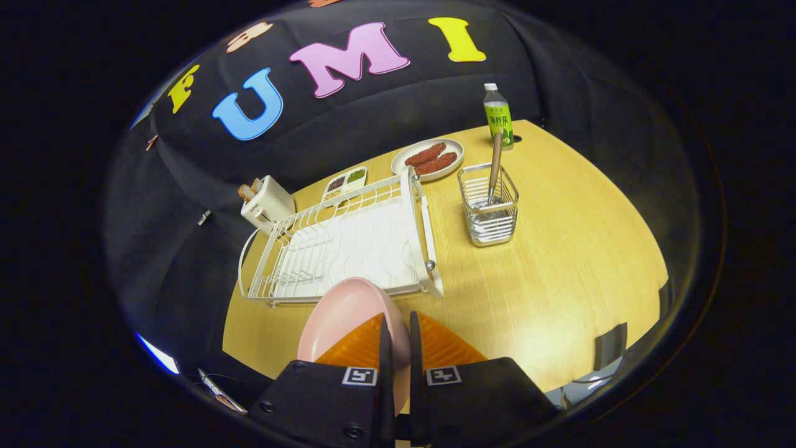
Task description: Take the plate from the dish rack, then take the spoon from the basket and place it into the plate.
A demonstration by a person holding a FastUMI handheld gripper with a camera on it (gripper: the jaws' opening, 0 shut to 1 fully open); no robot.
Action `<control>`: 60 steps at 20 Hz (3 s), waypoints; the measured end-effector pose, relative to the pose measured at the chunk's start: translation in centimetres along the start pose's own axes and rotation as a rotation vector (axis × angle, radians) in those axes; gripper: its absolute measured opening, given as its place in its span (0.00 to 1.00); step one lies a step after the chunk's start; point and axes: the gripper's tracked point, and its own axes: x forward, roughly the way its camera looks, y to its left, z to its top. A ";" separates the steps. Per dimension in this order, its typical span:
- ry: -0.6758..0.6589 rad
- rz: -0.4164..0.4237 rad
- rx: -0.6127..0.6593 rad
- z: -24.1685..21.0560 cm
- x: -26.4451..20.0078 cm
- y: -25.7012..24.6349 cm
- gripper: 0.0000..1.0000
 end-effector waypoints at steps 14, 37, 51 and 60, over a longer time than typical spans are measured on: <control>0.010 -0.074 -0.011 -1.7 2.7 -4.7 0.52; -0.393 -0.074 -0.365 23.9 8.3 -11.8 0.98; -0.283 -0.011 -0.298 23.0 15.6 -12.6 0.57; -0.330 -0.013 -0.358 23.4 14.0 -11.0 0.18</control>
